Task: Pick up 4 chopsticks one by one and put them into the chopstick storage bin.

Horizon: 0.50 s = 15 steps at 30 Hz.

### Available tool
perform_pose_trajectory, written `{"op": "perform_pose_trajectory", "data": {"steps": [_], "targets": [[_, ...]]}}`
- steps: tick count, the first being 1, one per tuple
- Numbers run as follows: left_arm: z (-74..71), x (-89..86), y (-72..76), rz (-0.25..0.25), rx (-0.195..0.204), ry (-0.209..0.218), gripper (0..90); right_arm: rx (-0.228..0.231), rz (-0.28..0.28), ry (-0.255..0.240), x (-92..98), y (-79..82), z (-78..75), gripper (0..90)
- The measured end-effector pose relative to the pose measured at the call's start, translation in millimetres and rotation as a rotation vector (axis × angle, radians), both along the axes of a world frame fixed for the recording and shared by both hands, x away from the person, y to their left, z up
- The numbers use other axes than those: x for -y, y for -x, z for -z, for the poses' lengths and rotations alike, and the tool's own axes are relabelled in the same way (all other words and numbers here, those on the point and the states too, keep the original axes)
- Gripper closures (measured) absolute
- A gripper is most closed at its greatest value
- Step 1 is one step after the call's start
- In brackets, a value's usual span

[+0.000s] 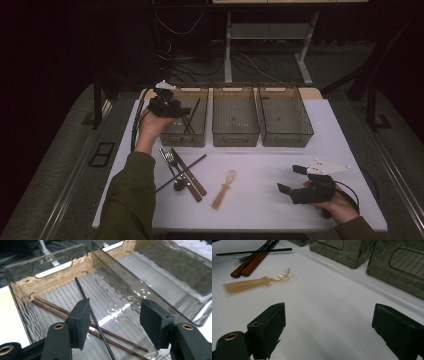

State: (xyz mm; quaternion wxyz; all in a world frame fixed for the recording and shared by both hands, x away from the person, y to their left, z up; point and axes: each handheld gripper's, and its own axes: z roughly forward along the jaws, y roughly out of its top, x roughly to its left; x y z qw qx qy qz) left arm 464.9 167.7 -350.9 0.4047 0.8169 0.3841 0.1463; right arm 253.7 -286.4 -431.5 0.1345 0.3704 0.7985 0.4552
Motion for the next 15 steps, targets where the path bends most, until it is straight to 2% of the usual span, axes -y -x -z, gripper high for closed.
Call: {"op": "perform_pose_trajectory", "data": {"steps": [3,11,15], "targets": [[-0.9,-0.6,9.1,0.013,0.007,0.001,38.9,0.002,0.000,0.003,-0.2,-0.3,0.3,11.7],[4.5,-3.3,38.8,0.045,0.029,0.049,36.8,0.024,-0.004,-0.008,-0.1,-2.1,0.6,11.8],[9.3,-4.2,54.0,0.068,0.031,0.045,36.2,0.037,-0.005,-0.010,0.3,-2.9,1.5,11.7]]}}
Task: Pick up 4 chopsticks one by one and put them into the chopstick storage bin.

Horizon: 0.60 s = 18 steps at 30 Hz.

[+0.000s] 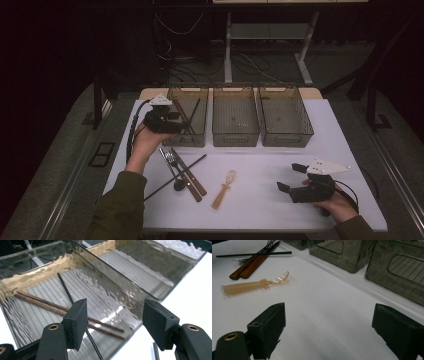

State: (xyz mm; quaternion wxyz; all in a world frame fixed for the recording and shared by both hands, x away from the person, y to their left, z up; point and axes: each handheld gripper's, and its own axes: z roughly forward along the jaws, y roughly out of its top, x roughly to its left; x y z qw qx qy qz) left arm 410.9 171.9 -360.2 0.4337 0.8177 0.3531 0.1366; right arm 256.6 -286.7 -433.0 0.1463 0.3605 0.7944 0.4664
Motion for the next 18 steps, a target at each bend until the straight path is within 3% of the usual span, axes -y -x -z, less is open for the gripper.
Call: {"op": "perform_pose_trajectory", "data": {"steps": [18], "targets": [[19.5,-9.6,54.4,0.041,0.031,0.022,32.8,-0.014,0.015,0.006,2.5,-2.4,1.8,11.7]]}}
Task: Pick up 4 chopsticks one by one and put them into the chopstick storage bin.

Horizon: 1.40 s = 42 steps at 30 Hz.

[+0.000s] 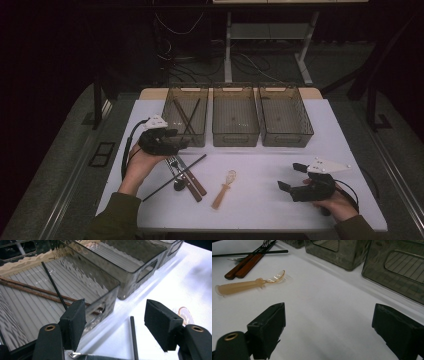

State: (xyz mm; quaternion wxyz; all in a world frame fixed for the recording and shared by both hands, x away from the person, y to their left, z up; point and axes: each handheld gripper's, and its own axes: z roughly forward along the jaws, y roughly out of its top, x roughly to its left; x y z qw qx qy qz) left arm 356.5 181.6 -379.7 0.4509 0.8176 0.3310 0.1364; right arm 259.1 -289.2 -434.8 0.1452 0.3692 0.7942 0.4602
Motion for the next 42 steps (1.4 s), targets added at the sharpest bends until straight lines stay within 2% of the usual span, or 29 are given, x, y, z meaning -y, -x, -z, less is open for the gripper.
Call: {"op": "perform_pose_trajectory", "data": {"steps": [8,20,26,29,35,37,38,42], "targets": [[12.3,-7.8,24.4,-0.008,0.015,0.006,34.3,0.002,0.002,-0.003,-0.2,0.2,-0.3,11.7],[38.3,-17.2,55.0,0.027,-0.023,-0.023,42.6,0.001,0.008,0.000,-0.2,1.0,-0.3,11.8],[46.5,-18.7,55.3,0.043,-0.048,-0.046,50.2,0.000,0.009,0.004,-0.6,1.5,-0.4,11.7],[51.0,-18.8,53.9,0.052,-0.075,-0.045,55.3,0.000,0.010,0.003,-0.4,1.4,-0.4,11.7],[56.0,-16.6,52.8,0.066,-0.109,-0.096,68.0,0.002,0.010,0.006,-0.1,0.9,-0.1,11.8],[56.7,-15.4,53.1,0.068,-0.118,-0.091,70.6,0.002,0.010,0.006,-0.1,1.0,-0.1,11.7],[56.7,-15.8,52.8,0.076,-0.119,-0.106,71.9,0.003,0.010,0.007,0.1,0.9,-0.1,11.7],[59.0,-15.7,52.2,0.076,-0.141,-0.117,76.0,0.000,0.012,0.006,0.2,0.9,0.0,11.8]]}}
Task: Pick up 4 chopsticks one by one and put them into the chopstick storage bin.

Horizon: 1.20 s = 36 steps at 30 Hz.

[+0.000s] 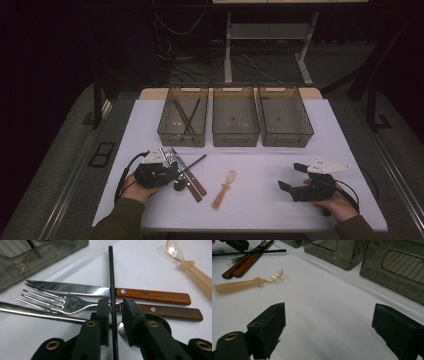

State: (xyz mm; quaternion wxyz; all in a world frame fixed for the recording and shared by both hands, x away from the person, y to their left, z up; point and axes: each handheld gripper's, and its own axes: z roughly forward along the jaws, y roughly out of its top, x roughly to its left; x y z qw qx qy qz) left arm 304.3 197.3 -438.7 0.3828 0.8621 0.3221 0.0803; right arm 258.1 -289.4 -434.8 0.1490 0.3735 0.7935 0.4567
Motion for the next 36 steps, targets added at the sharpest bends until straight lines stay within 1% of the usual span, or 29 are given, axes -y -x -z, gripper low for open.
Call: {"op": "perform_pose_trajectory", "data": {"steps": [2,4,7,8,9,12,15,24,29,36], "targets": [[1.3,0.0,-0.9,0.004,-0.003,-0.014,76.1,0.000,0.000,0.001,0.2,-0.1,0.0,11.7],[2.2,0.7,-1.1,0.006,-0.008,-0.020,76.2,0.001,0.001,0.000,0.1,0.0,-0.1,11.8],[3.2,2.2,-0.8,0.011,-0.015,-0.034,78.2,0.001,0.000,0.002,0.2,-0.1,0.1,11.8],[3.3,2.3,-1.3,0.022,-0.009,-0.041,78.8,0.001,0.000,0.002,0.2,-0.1,0.1,11.7],[3.3,3.1,-0.7,0.017,-0.016,-0.038,79.3,0.001,-0.001,0.002,0.1,0.0,0.1,11.7],[4.0,3.9,-0.7,0.023,-0.008,-0.041,80.3,0.001,-0.001,0.002,0.1,-0.1,0.2,11.7],[4.8,5.3,-0.9,0.028,-0.010,-0.048,82.4,-0.001,-0.003,0.004,0.0,-0.1,0.2,11.7],[4.6,5.7,-1.8,0.014,-0.011,-0.055,84.6,-0.001,-0.003,0.002,0.1,-0.1,0.2,11.7],[3.4,6.0,-1.9,0.008,-0.008,-0.065,85.0,0.001,-0.003,0.004,0.2,-0.1,0.1,11.7],[0.0,5.2,-1.7,0.003,-0.003,-0.057,85.1,0.002,-0.004,0.005,0.3,0.0,0.0,11.8]]}}
